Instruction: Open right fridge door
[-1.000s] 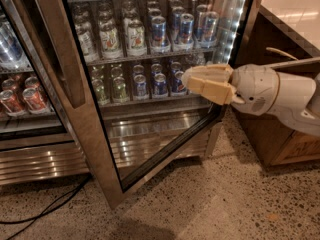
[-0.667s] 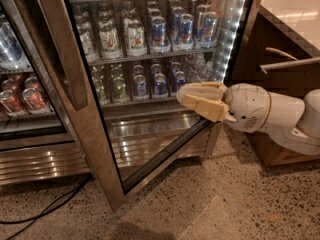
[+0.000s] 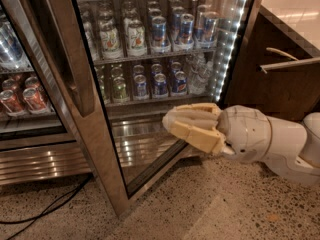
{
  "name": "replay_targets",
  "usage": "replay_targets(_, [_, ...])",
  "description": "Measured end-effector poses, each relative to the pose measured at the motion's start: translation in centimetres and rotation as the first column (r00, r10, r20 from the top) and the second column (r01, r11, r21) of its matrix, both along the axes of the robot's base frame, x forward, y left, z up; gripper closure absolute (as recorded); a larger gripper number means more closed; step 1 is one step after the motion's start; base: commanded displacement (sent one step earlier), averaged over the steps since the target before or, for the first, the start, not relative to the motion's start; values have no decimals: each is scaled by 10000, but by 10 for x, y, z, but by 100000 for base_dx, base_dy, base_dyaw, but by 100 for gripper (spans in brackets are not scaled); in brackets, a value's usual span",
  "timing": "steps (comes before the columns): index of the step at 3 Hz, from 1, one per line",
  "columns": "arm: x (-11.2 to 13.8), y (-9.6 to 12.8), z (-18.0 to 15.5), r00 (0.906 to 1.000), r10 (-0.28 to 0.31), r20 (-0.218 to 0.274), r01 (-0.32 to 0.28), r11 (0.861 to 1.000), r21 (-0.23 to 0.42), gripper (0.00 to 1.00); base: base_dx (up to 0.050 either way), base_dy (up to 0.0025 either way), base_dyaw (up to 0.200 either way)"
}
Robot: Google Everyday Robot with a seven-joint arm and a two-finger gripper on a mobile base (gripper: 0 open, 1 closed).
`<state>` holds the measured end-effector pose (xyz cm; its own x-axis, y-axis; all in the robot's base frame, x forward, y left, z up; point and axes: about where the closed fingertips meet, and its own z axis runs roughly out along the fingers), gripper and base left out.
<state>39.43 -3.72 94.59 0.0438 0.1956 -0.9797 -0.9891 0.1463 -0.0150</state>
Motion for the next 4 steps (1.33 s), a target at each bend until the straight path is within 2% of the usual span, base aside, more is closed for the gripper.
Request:
replay_targets(1, [-72, 5, 32, 9960, 516, 729, -552, 9973, 483, 100, 0, 0, 0])
replay_targets(4, [-72, 6, 32, 9960, 516, 729, -552, 9973, 483, 100, -4984, 1, -8])
